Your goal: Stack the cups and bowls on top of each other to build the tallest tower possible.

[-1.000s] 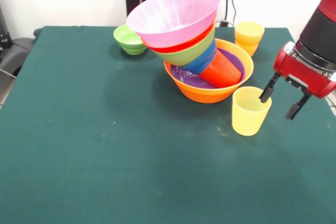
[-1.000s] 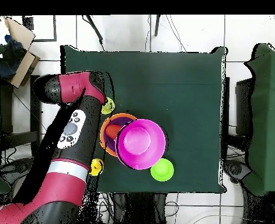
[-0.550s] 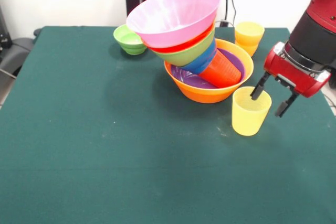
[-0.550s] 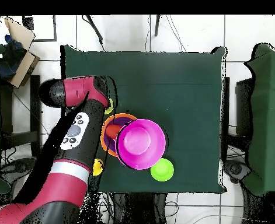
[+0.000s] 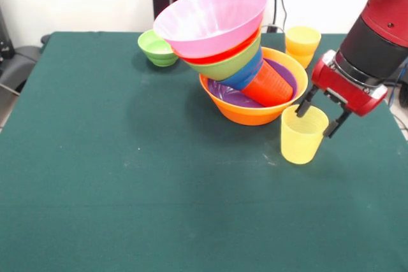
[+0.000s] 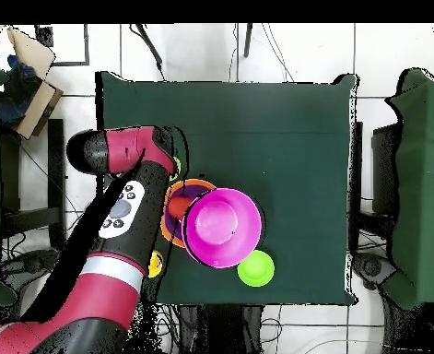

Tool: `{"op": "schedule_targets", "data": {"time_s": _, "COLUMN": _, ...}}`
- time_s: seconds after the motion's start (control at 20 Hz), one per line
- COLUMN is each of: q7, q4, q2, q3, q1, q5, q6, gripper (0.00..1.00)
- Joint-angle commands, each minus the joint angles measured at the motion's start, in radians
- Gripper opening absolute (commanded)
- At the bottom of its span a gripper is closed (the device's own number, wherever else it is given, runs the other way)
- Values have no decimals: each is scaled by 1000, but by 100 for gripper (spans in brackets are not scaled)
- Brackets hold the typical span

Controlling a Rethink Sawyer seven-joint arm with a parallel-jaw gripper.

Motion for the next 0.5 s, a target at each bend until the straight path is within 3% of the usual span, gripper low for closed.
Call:
{"op": "schedule_targets", "data": {"time_s": 0.05, "q7": 119, "q4": 97, "q2": 19, "q3": 131, "q1": -14, "q5": 23, "q6": -71, "gripper": 100}}
{"op": "schedule_targets", "data": {"time_s": 0.25, "q7": 122, "q4": 105, "q2": 17, "q3": 147, "q1": -16, "q5": 34, "q6": -98, "gripper": 100}}
{"op": "schedule_targets", "data": {"time_s": 0.5, "q7": 144, "q4": 83, "q2": 10, "q3": 96, "q1": 14, "q5": 23, "q6": -74, "gripper": 100}}
